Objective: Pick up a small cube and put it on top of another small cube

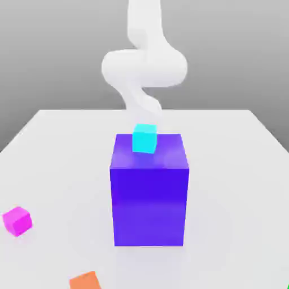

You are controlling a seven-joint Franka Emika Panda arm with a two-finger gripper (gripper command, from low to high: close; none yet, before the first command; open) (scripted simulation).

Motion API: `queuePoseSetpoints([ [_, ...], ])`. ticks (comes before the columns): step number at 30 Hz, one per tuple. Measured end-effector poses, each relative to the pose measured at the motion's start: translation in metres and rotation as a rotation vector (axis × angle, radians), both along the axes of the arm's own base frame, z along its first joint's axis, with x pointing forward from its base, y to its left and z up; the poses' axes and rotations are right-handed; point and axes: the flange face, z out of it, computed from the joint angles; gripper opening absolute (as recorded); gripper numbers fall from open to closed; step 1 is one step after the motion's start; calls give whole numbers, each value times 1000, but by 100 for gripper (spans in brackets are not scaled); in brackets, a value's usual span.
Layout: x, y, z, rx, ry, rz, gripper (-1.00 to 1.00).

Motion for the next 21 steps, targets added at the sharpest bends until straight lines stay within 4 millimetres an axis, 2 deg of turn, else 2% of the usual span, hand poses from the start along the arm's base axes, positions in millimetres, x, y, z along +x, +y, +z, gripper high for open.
queuePoseSetpoints([
  [2, 23, -27, -36, 11, 61, -40, 0],
  [5, 48, -67, -91, 29, 146, -100, 0],
  [10, 64, -136, -187, 67, 285, -203, 0],
  [13, 59, -176, -246, 94, 366, -267, 0],
  [16, 44, -213, -305, 124, 448, -331, 0],
  [19, 13, -253, -364, 160, 528, -415, 0],
  [21, -9, -271, -402, 182, 582, -457, 0],
])
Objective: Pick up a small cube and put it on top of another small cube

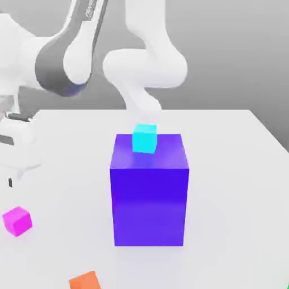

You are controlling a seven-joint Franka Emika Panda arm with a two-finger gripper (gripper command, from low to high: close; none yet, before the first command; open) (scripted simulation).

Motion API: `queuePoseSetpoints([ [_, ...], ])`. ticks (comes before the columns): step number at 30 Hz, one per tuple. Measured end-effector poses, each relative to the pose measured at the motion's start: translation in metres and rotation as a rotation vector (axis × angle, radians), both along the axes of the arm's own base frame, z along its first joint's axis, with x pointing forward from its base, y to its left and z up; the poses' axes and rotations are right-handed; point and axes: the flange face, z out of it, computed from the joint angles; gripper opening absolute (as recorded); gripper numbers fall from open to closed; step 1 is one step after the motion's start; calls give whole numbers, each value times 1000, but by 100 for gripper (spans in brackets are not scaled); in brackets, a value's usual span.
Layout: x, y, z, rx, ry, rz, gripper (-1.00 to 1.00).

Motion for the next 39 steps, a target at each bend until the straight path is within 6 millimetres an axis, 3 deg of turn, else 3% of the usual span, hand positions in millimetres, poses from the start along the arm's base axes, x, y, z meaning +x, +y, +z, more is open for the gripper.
queuePoseSetpoints([
  [4, -44, -21, -70, 42, 97, -65, 0],
  [9, -52, -24, -133, 48, 115, -77, 0],
  [10, -53, -24, -140, 49, 115, -77, -100],
  [17, -53, -24, -139, 50, 115, -77, -100],
  [22, -52, -24, -87, 51, 114, -76, -100],
  [23, -41, -16, -80, 50, 116, -47, -100],
  [27, 42, 53, -72, 39, 127, 172, -100],
  [31, 112, 148, -66, 26, 136, 399, -100],
  [35, 153, 247, -59, 14, 141, 595, -100],
  [39, 171, 346, -52, 3, 142, 772, -100],
])
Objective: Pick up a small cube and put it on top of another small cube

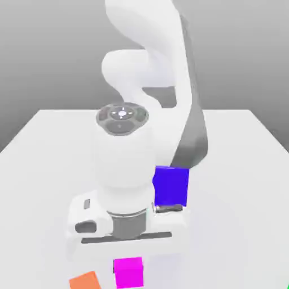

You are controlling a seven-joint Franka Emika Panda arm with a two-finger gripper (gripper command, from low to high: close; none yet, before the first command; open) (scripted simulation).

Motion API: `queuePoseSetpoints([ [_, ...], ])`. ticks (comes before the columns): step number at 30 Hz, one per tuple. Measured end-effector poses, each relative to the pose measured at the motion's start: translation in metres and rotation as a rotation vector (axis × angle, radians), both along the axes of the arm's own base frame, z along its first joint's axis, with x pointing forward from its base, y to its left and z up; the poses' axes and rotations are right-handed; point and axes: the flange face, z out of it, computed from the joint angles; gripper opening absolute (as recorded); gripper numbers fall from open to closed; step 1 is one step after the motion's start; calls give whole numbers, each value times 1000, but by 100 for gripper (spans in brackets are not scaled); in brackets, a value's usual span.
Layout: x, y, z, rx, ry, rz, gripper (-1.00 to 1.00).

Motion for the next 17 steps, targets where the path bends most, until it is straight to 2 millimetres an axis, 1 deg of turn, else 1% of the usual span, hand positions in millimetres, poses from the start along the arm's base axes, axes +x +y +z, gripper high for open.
queuePoseSetpoints([
  [3, 0, 75, 6, 2, -2, 128, -100],
  [6, -10, 150, 13, 5, -5, 253, -100],
  [7, -15, 175, 12, 6, -6, 295, -100],
  [8, -19, 200, 6, 6, -8, 337, -100],
  [9, -24, 225, -6, 6, -9, 379, -100],
  [10, -30, 249, -25, 6, -11, 420, 100],
  [15, -30, 249, -25, 6, -11, 420, 100],
  [16, -33, 261, -34, 5, -12, 440, 100],
  [17, -34, 267, -30, 5, -13, 450, 100],
])
